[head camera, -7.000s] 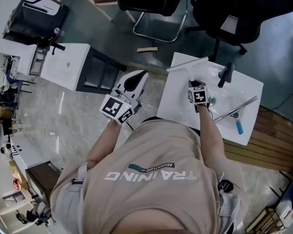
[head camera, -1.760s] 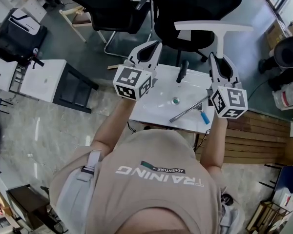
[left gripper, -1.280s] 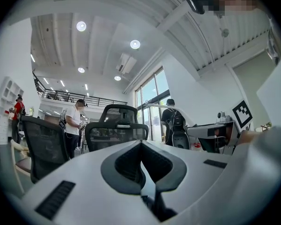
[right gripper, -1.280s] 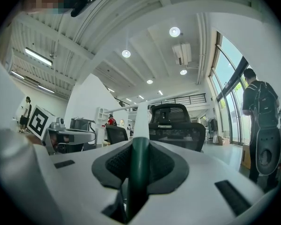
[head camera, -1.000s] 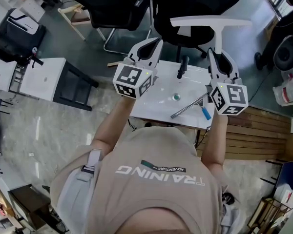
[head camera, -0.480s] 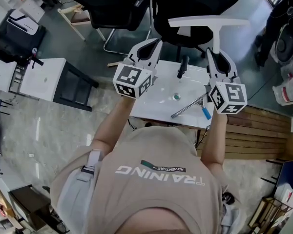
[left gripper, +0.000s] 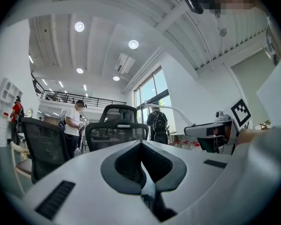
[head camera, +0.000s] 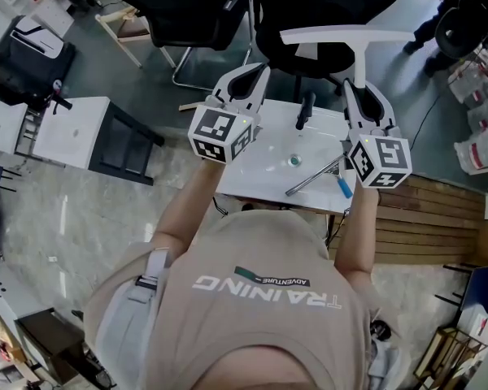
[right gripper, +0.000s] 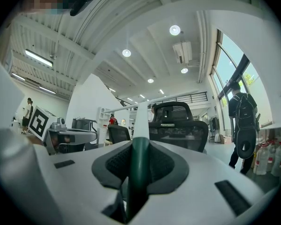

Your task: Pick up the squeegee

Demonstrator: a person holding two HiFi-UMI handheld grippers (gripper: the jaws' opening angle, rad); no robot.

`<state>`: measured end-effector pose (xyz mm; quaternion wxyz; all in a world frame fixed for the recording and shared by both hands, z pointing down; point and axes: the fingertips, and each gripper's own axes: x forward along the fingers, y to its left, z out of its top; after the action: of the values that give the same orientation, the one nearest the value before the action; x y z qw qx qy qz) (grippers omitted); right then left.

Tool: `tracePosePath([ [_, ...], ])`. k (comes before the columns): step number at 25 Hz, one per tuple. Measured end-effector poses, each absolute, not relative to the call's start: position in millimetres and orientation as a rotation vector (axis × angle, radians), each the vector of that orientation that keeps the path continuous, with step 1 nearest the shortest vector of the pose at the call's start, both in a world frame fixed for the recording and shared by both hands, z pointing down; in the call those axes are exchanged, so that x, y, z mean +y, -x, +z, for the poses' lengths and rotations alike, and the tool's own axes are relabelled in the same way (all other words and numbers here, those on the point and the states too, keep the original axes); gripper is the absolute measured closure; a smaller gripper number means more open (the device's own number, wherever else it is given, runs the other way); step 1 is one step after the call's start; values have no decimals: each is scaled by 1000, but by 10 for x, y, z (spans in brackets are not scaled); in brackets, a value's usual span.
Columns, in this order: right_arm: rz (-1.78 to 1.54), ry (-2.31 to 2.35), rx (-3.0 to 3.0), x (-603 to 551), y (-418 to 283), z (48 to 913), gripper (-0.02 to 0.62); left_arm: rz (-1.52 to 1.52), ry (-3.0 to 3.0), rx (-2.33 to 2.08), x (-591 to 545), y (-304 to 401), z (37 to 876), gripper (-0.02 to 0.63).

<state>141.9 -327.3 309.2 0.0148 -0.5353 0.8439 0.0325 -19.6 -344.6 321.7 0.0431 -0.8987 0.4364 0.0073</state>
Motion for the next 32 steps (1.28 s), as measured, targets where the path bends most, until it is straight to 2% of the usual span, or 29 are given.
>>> tracePosePath([
  [32,108,1659,2642,-3304,-1376,3117,508,20,2755,1343,-3512,245,3263,595],
])
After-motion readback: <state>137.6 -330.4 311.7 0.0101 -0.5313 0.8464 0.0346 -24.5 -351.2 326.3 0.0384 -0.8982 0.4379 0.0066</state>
